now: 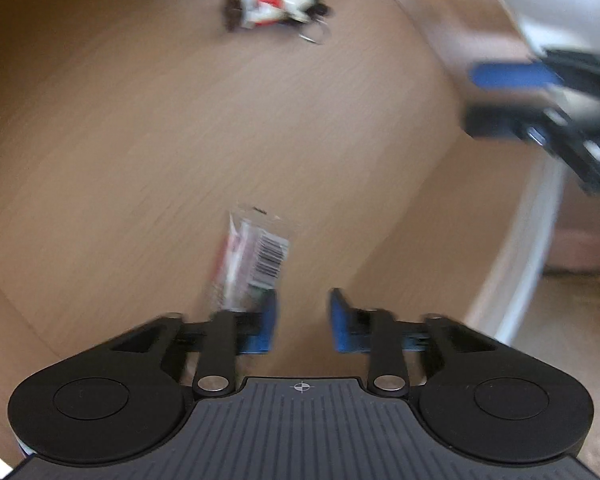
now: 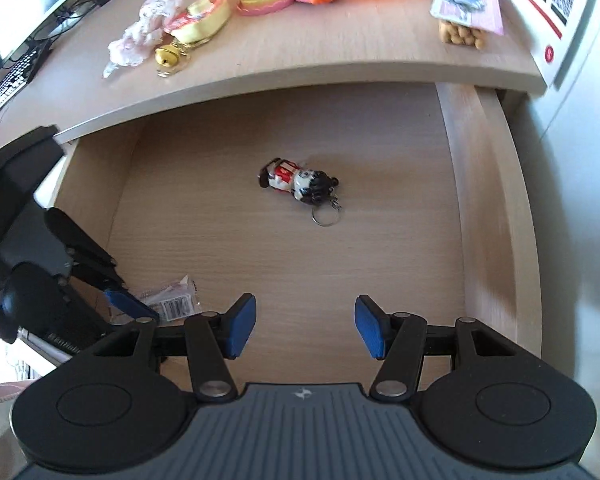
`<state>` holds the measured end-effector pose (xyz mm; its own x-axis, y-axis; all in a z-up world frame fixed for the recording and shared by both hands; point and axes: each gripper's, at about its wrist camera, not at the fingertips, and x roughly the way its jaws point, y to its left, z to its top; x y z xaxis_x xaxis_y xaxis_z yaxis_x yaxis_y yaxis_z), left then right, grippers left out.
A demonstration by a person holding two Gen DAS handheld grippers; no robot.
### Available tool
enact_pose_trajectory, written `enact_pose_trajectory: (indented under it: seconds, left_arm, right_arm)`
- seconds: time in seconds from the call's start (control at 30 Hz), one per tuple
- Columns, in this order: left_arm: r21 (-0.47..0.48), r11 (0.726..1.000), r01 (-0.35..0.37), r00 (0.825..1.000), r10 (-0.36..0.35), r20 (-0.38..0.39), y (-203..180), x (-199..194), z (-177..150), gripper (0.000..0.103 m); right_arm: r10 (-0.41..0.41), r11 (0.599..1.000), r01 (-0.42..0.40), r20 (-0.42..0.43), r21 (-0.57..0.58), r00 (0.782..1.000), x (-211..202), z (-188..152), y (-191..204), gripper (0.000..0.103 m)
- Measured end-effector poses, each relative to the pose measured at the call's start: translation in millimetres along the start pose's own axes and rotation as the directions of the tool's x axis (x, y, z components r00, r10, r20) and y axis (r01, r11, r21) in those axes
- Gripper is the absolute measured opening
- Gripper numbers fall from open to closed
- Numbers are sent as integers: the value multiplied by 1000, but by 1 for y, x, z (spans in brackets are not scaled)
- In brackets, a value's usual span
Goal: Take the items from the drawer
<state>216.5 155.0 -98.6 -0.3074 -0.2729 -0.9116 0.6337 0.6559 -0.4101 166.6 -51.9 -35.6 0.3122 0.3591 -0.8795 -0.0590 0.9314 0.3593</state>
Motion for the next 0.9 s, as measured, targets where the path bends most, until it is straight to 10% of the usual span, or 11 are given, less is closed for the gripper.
enact_pose_trajectory:
  seconds: [0.23,0.4,0.67,0.9]
  left_arm:
    - [-117,975,-189,952,211,222,18,-31,11,21]
    - [-137,934,-329,914,351,201,0,-47,-8,21]
    - [-296,920,-258,958,282,41,13,-32,-19,21]
    - [-290,914,-284,947,315,65,20,-30,-3,32]
  right_arm:
    - [-2,1000,3,24,-18,1000,10,-1,-7,56]
    - [-22,1000,22,41,13,999,5,4,-15,56]
    - [-22,1000,23,35,-9,999,6,4,-10,56]
    - [-36,999,36,22,-15,999,4,1,-9,56]
